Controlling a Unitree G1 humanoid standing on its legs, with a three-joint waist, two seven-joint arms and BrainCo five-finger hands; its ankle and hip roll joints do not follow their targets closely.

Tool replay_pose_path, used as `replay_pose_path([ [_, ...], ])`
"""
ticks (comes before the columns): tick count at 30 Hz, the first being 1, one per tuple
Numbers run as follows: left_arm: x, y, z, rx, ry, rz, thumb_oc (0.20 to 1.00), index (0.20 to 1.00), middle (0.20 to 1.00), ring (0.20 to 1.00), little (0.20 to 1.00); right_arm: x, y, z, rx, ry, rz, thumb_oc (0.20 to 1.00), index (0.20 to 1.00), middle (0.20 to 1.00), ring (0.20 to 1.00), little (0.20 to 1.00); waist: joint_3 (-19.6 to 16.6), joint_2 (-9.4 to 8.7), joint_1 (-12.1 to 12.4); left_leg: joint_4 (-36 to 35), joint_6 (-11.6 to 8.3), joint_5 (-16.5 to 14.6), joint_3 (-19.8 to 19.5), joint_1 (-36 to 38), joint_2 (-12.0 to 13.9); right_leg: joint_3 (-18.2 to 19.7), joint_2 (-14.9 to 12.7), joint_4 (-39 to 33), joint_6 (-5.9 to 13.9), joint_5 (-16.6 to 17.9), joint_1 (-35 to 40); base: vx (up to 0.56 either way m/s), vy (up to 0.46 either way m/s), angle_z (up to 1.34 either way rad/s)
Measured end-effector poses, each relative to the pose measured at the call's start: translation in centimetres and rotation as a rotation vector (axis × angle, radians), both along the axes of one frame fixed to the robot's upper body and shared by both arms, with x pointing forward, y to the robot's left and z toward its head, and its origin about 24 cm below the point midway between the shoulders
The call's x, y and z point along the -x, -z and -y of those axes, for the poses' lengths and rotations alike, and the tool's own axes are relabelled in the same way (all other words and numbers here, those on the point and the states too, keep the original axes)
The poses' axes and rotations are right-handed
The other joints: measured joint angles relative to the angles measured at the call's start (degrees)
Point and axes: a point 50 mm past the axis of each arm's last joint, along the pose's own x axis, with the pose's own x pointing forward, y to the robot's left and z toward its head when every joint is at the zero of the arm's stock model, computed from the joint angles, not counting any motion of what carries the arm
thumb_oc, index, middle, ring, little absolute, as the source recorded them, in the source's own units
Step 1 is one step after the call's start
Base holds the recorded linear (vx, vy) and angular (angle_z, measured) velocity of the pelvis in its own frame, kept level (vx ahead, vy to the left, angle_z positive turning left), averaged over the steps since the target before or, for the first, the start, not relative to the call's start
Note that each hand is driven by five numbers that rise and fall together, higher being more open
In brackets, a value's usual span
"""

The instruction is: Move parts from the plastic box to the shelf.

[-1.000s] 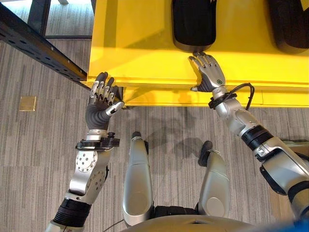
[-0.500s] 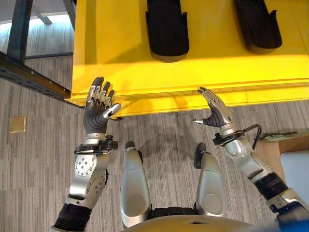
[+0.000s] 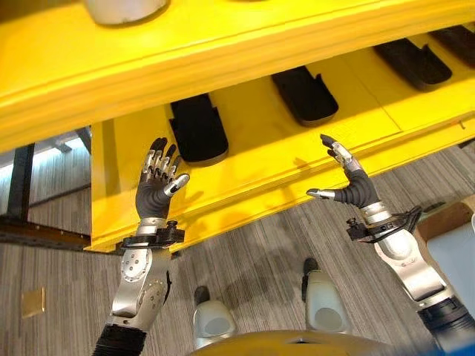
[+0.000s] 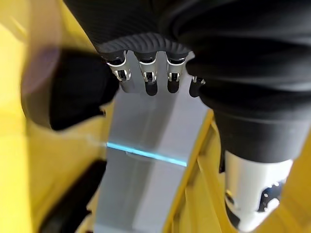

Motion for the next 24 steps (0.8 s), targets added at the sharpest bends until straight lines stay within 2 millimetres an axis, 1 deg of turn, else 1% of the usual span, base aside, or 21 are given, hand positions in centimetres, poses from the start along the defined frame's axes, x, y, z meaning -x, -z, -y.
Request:
replay_pose_path([
  [3,0.4,0.6,0.0,0.004,0.0,-0.028,1.0,1.0,1.0,1.0,1.0,0.7,-0.3,0.5,-0.016,-0.031,-0.018,1.0,1.0,1.0,1.0,1.0,-1.98,1.21,0.06,-1.08,0.95,0.77,0.45,0.9,1.3,-0.51,1.04,3.45,-0.83,-2.78,-0.87,0.04,-0.204,-0.01],
  [4,1.0,1.2,-0.3,0.003,-0.011,-0.058,1.0,1.0,1.0,1.0,1.0,1.1,-0.3,0.4,-0.026,-0.045,-0.018,1.0,1.0,1.0,1.0,1.0,-3.31,1.33,0.85,-0.7,2.05,1.75,0.37,1.77,1.94,-0.1,2.16,5.54,-1.76,-4.31,-1.9,-0.03,-0.307,-0.15],
  [5,1.4,2.0,-0.3,0.003,-0.012,-0.094,1.0,1.0,1.0,1.0,1.0,1.3,-0.1,0.2,-0.041,-0.054,-0.025,1.0,1.0,1.0,1.0,1.0,-4.05,0.69,1.44,0.22,6.74,8.95,-0.05,0.64,2.26,-0.1,3.26,4.97,-3.04,-4.83,-1.38,0.01,-0.369,0.26],
  [6,1.1,2.8,-0.1,-0.013,0.004,-0.132,1.0,1.0,1.0,1.0,1.0,1.3,0.2,0.3,-0.058,-0.051,-0.041,1.0,1.0,1.0,1.0,1.0,-5.32,0.15,1.11,0.38,7.23,22.19,-0.11,-4.28,3.08,-0.32,5.53,5.01,-6.04,-4.99,-1.4,0.05,-0.31,0.79],
  [7,0.7,3.1,0.5,-0.003,0.024,-0.141,1.0,1.0,1.0,1.0,1.0,1.7,1.0,0.6,-0.08,-0.033,-0.08,1.0,1.0,1.0,1.0,1.0,-5.61,-0.6,1.04,2.48,5.82,28.6,1.43,-6.13,3.51,-1.25,6.28,4.17,-9.19,-5.03,-1.2,0.13,-0.22,0.66],
  [8,1.2,3.8,0.9,0.001,0.036,-0.179,1.0,1.0,1.0,1.0,1.0,2.1,1.7,0.2,-0.13,-0.025,-0.102,1.0,1.0,1.0,1.0,1.0,-5.46,-1.04,1.69,5.82,3.18,22.59,2.83,-6.47,1.46,-0.44,7.24,-1.89,-9.2,-3.81,1.38,0.14,-0.135,0.05],
  [9,1.4,4.1,1.2,0.012,0.034,-0.187,1.0,1.0,1.0,1.0,1.0,2.5,2.3,-0.3,-0.154,-0.029,-0.128,1.0,1.0,1.0,1.0,1.0,-5.92,-1.35,1.7,1.88,2.84,11.94,1.57,-5.25,-7.75,0.27,6.61,-15.69,-6.21,-1.86,5.9,0.13,-0.133,-1.04],
  [10,1.6,3.5,1.9,0.049,0.041,-0.151,1.0,1.0,1.0,1.0,1.0,2.2,1.6,-0.3,-0.146,-0.047,-0.101,1.0,1.0,1.0,1.0,1.0,-5.92,-0.59,4.04,-5.24,3.79,5.02,-5.13,-4.04,-17.44,-3.1,6.22,-18.45,-6.83,-0.73,6.8,0.12,-0.101,-1.15],
  [11,1.4,2.1,2.4,0.02,0.08,-0.072,1.0,1.0,1.0,1.0,1.0,1.7,0.7,-0.4,-0.193,-0.053,-0.064,1.0,1.0,1.0,1.0,1.0,-5.06,-2.12,4.02,-7.96,7.5,1.85,-13.12,-3.32,-30.03,3.83,7.28,-21.25,-9.95,5.5,12.54,0.14,-0.046,-1.23],
  [12,1.2,1.9,2.4,0.015,0.081,-0.064,1.0,1.0,1.0,1.0,1.0,1.6,0.7,-0.5,-0.197,-0.056,-0.07,1.0,1.0,1.0,1.0,1.0,-5.05,-2.24,4.39,-8.04,8.28,1.53,-14.19,-4.01,-32.49,5.56,8.42,-22.57,-10.09,5.91,12.58,0.14,-0.018,-1.88],
  [13,1.0,1.8,1.7,-0.006,0.065,-0.071,1.0,1.0,1.0,1.0,1.0,0.8,1.4,-2.0,-0.228,-0.105,-0.103,1.0,1.0,1.0,1.0,1.0,-3.38,-4.6,4.99,-5.56,10.93,1.15,-23.85,-6.76,-37.57,11.48,13.18,-24.43,-10.03,8.67,12.88,0.14,0.05,-2.64],
  [14,0.2,1.2,2.5,-0.018,0.1,-0.044,1.0,1.0,1.0,1.0,1.0,0.2,1.5,-1.6,-0.211,-0.098,-0.111,1.0,1.0,1.0,1.0,1.0,-3.2,-2.9,5.25,-4.27,8.18,2.84,-27.55,-7.4,-31.54,6.15,15.23,-18.68,-6.68,3.25,10.05,0.18,0.139,-2.38],
  [15,-0.4,1.2,2.7,-0.019,0.108,-0.039,1.0,1.0,1.0,1.0,1.0,0.2,1.3,-1.6,-0.226,-0.097,-0.11,1.0,1.0,1.0,1.0,1.0,-3.29,-1.04,1.91,0.11,8.46,2.59,-25.1,-8.19,-29.0,3.0,16.51,-19.35,-11.14,4.77,10.68,0.22,0.198,-1.86],
  [16,-0.8,0.9,2.9,-0.02,0.119,-0.027,1.0,1.0,1.0,1.0,1.0,1.0,0.3,-2.7,-0.272,-0.158,-0.083,1.0,1.0,1.0,1.0,1.0,-4.21,-0.78,0.69,-7.03,10.58,3.31,-16.79,-1.18,-28.4,7.67,16.34,-21.68,-9.54,5.75,13.43,0.22,0.274,-0.98],
  [17,-0.9,0.7,3.1,-0.006,0.119,-0.017,1.0,1.0,1.0,1.0,1.0,1.2,-0.3,-2.8,-0.282,-0.167,-0.058,1.0,1.0,1.0,1.0,1.0,-5.7,-0.43,-2.04,-8.56,10.87,3.43,-15.55,2.76,-27.0,9.49,16.58,-23.68,-11.48,7.44,15.26,0.11,0.239,-1.26],
  [18,-1.2,0.3,3.3,-0.005,0.124,0.002,1.0,1.0,1.0,1.0,1.0,1.1,-0.3,-3.1,-0.289,-0.174,-0.059,1.0,1.0,1.0,1.0,1.0,-5.89,-0.84,-2.33,-8.35,11.09,2.98,-15.45,2.66,-27.67,12.04,16.71,-24.01,-12.13,8.21,14.93,0.04,0.201,-1.11],
  [19,-1.0,0.6,3.1,-0.004,0.116,-0.007,1.0,1.0,1.0,1.0,1.0,0.9,-0.3,-3.4,-0.281,-0.185,-0.064,1.0,1.0,1.0,1.0,1.0,-5.92,-1.15,-0.69,-9.87,12.9,3.97,-15.01,2.77,-28.09,15.54,16.89,-22.96,-12.03,8.48,13.73,-0.03,0.093,-1.78],
  [20,-0.9,0.8,3.0,-0.009,0.115,-0.02,1.0,1.0,1.0,1.0,1.0,0.6,-0.3,-3.7,-0.272,-0.2,-0.066,1.0,1.0,1.0,1.0,1.0,-5.99,-0.59,0.77,-13.06,14.78,6.4,-11.84,3.53,-27.35,18.17,18.41,-19.02,-10.02,7.25,10.79,-0.02,0.057,-1.87],
  [22,-1.7,1.0,2.8,-0.028,0.112,-0.038,1.0,1.0,1.0,1.0,1.0,0.2,0.5,-3.5,-0.258,-0.179,-0.103,1.0,1.0,1.0,1.0,1.0,-5.06,-0.29,0.62,-12.49,14.79,5.94,-10.14,3.49,-26.33,12.85,18.84,-10.19,-4.86,3.08,5.86,0.04,0.043,-1.21],
  [23,-2.0,1.0,2.8,-0.021,0.096,-0.042,1.0,1.0,1.0,1.0,1.0,0.0,1.0,-3.1,-0.231,-0.166,-0.129,1.0,1.0,1.0,1.0,1.0,-4.49,0.24,0.69,-11.56,16.59,4.34,-7.65,4.01,-26.7,4.13,13.66,1.75,-2.37,-2.25,1.09,0.1,-0.002,-0.78],
  [24,-1.9,1.1,2.7,-0.024,0.091,-0.046,1.0,1.0,1.0,1.0,1.0,0.1,1.0,-3.2,-0.232,-0.167,-0.131,1.0,1.0,1.0,1.0,1.0,-4.45,0.32,0.89,-11.25,16.68,4.17,-6.86,3.98,-27.06,2.42,11.2,5.15,-1.43,-2.81,-0.09,0.08,-0.02,-0.85],
])
